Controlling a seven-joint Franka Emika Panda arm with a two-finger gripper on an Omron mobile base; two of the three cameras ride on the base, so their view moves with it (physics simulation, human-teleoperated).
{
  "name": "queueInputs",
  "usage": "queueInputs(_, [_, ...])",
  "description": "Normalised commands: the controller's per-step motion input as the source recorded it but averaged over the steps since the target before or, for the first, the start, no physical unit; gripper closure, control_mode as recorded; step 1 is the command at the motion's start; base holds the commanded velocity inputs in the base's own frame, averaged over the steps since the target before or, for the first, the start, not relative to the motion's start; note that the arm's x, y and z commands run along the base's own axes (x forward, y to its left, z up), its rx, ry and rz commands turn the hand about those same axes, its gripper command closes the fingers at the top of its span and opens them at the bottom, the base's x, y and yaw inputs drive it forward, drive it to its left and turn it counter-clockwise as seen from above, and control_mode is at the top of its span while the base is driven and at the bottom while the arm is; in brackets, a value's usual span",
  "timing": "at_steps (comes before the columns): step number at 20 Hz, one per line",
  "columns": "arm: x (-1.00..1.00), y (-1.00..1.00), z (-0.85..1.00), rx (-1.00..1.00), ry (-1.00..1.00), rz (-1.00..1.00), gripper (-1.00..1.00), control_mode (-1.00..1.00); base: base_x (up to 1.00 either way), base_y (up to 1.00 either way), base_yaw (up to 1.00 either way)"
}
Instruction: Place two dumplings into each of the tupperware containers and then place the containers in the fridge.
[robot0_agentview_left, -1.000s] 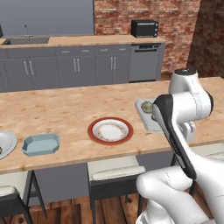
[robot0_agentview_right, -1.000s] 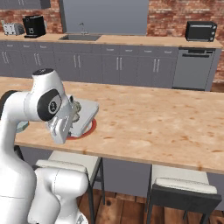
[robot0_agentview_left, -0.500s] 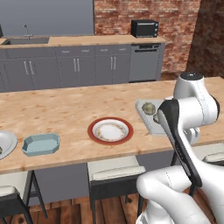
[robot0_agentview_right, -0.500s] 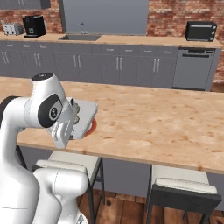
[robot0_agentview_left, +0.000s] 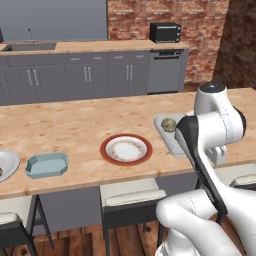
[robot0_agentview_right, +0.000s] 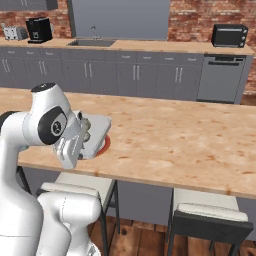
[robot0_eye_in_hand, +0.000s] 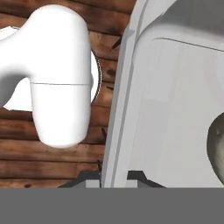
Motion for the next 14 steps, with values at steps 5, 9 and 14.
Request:
queueInputs(5, [0.0,0.0,0.0,0.0,0.0,0.0,1.0,-1.0,0.0,0.0,0.0])
queueInputs(9, [0.0,0.0,0.0,0.0,0.0,0.0,1.0,-1.0,0.0,0.0,0.0])
queueInputs(14, [0.0,0.0,0.0,0.0,0.0,0.0,1.0,-1.0,0.0,0.0,0.0])
